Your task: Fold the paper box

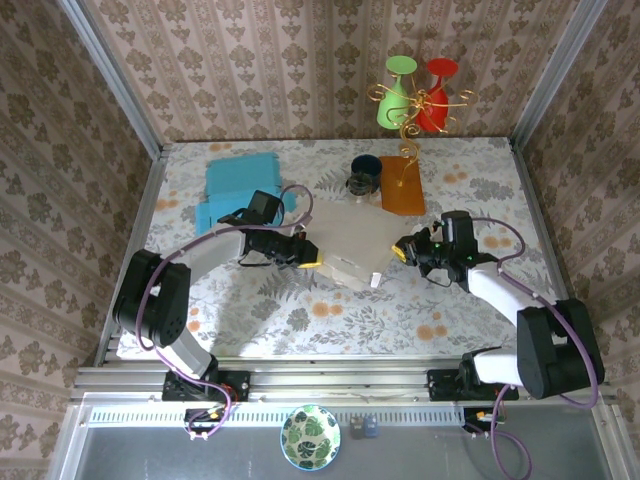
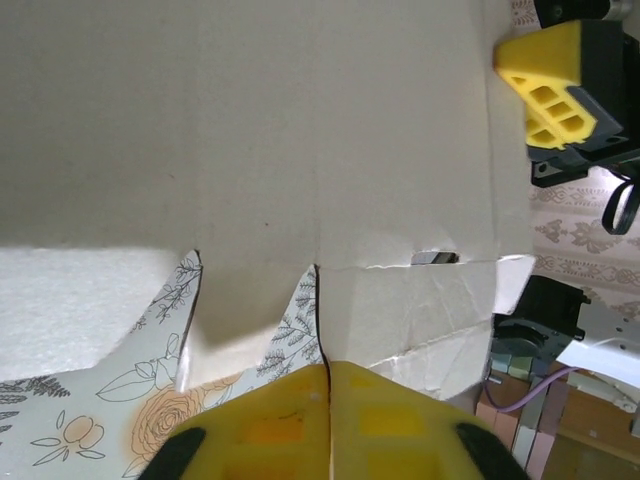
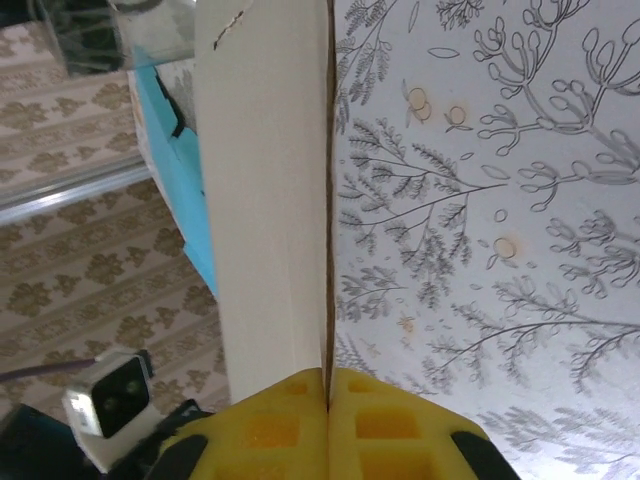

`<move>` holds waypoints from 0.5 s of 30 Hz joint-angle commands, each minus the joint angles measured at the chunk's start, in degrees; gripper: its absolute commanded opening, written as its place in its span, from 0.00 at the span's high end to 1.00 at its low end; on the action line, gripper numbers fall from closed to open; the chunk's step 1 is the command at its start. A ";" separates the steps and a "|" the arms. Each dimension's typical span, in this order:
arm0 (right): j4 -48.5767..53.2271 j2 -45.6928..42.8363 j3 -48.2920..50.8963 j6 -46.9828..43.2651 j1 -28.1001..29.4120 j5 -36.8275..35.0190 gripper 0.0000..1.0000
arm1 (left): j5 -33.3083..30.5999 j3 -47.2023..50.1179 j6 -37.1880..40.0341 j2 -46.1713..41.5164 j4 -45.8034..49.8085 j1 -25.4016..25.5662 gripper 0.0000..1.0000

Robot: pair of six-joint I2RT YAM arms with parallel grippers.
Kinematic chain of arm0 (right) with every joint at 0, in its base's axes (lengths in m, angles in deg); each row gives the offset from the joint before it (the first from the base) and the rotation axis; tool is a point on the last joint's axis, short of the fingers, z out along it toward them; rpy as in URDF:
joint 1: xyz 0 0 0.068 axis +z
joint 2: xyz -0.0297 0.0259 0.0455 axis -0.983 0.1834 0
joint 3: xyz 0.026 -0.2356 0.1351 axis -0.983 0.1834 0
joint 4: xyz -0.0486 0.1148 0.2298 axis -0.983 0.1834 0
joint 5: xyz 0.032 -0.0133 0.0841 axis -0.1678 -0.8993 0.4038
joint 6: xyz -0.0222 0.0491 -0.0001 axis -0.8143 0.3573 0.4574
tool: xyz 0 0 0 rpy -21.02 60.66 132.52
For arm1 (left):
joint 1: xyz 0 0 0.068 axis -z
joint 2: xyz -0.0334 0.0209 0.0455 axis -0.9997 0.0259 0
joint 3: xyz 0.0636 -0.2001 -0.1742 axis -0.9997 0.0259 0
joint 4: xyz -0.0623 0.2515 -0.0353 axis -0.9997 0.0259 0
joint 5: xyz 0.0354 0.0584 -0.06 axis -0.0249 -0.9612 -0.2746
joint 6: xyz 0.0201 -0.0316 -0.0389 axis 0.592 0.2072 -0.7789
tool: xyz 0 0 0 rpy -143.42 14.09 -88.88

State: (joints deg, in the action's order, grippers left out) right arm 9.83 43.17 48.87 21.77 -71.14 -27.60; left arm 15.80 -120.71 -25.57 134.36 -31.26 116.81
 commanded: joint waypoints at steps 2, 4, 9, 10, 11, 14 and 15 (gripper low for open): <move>3.84 -4.22 -3.61 1.76 0.41 -1.74 1.00 | -1.56 -0.73 -1.15 -4.26 0.00 -0.08 0.57; 6.73 -6.41 -5.28 1.81 0.86 -3.00 1.00 | -4.73 -0.50 -1.24 -7.15 0.45 -0.16 0.44; 14.80 -11.28 -11.43 2.61 2.85 -7.03 1.00 | -9.37 3.24 -4.11 -15.94 -3.51 -1.47 0.30; 15.98 -11.86 -12.72 2.90 3.20 -7.62 1.00 | -9.81 3.56 -4.42 -17.54 -3.84 -1.72 0.29; 17.84 -12.30 -14.35 3.14 3.54 -8.38 1.00 | -10.56 3.78 -4.55 -18.97 -3.63 -1.80 0.28; 21.84 -12.77 -18.88 3.63 4.34 -9.56 1.00 | -13.03 3.27 -4.06 -22.28 -1.52 -4.53 0.28; 22.68 -12.88 -20.14 4.06 4.65 -10.08 1.00 | -13.72 3.09 -4.01 -23.31 -1.32 -5.23 0.28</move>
State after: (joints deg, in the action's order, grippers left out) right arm 26.31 31.34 32.43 24.15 -67.20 -34.11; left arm 5.88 -118.11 -28.87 113.29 -33.41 113.40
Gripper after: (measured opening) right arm 0.066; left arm 0.717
